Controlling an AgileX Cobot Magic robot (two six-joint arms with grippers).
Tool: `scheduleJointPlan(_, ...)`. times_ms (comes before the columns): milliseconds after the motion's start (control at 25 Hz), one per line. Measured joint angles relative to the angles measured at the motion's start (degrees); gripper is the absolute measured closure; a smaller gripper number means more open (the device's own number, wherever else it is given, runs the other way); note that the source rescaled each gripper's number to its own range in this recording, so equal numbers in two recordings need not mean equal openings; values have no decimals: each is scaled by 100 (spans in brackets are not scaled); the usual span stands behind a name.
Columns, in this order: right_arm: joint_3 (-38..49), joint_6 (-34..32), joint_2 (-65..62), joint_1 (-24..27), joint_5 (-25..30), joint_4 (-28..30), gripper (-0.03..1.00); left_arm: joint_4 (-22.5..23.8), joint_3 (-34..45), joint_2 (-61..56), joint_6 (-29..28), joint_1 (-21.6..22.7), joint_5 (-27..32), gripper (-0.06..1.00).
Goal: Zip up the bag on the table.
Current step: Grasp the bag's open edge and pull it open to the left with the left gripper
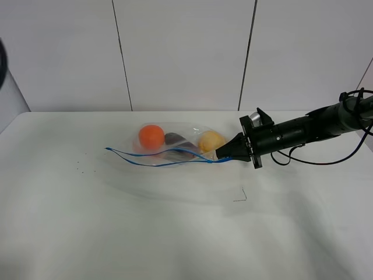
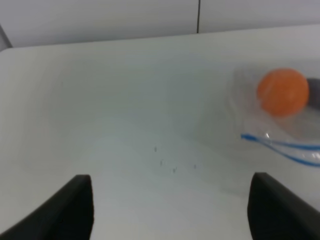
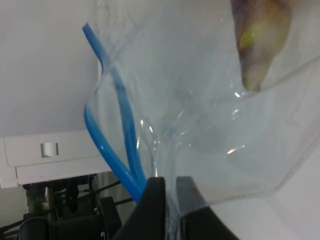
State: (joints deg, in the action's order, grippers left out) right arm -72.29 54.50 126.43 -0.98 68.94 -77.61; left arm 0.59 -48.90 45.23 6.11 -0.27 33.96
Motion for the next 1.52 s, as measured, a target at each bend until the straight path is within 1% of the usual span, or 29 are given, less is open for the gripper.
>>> scheduleJointPlan(160, 0, 0, 0, 0, 0, 0, 96, 0, 0, 706, 0, 0, -792, 1)
scheduleJointPlan(240, 0, 0, 0, 0, 0, 0, 96, -59, 0, 988, 5, 0, -1081, 1)
scheduleJointPlan(360, 0, 0, 0, 0, 0, 0, 96, -59, 0, 1302, 32, -18, -1404, 1)
scheduleJointPlan(440, 0, 0, 0, 0, 0, 0, 96, -59, 0, 1394, 121, -131, -1523, 1)
scheduleJointPlan(520, 0, 0, 0, 0, 0, 0, 96, -59, 0, 1443, 208, -350, -1555, 1)
scheduleJointPlan(600, 0, 0, 0, 0, 0, 0, 96, -59, 0, 1443, 235, -678, -1560, 1)
scheduleJointPlan(680, 0, 0, 0, 0, 0, 0, 96, -187, 0, 1443, 241, -1015, -1580, 1)
scheduleJointPlan(800, 0, 0, 0, 0, 0, 0, 96, -282, 0, 1443, 196, -1556, -1580, 1)
scheduleJointPlan(880, 0, 0, 0, 0, 0, 0, 96, -297, 0, 1443, 92, -1824, -1546, 1)
scheduleJointPlan(1000, 0, 0, 0, 0, 0, 0, 96, -302, 0, 1443, -60, -2103, -1487, 1)
scheduleJointPlan(1080, 0, 0, 0, 0, 0, 0, 96, -373, 0, 1443, -167, -2190, -1481, 1)
scheduleJointPlan(1240, 0, 0, 0, 0, 0, 0, 96, -855, 0, 1443, -731, -2200, -1481, 1)
scheduleJointPlan(1520, 0, 11, 0, 0, 0, 0, 96, -2025, 0, 1443, -2239, -2200, -1562, 1)
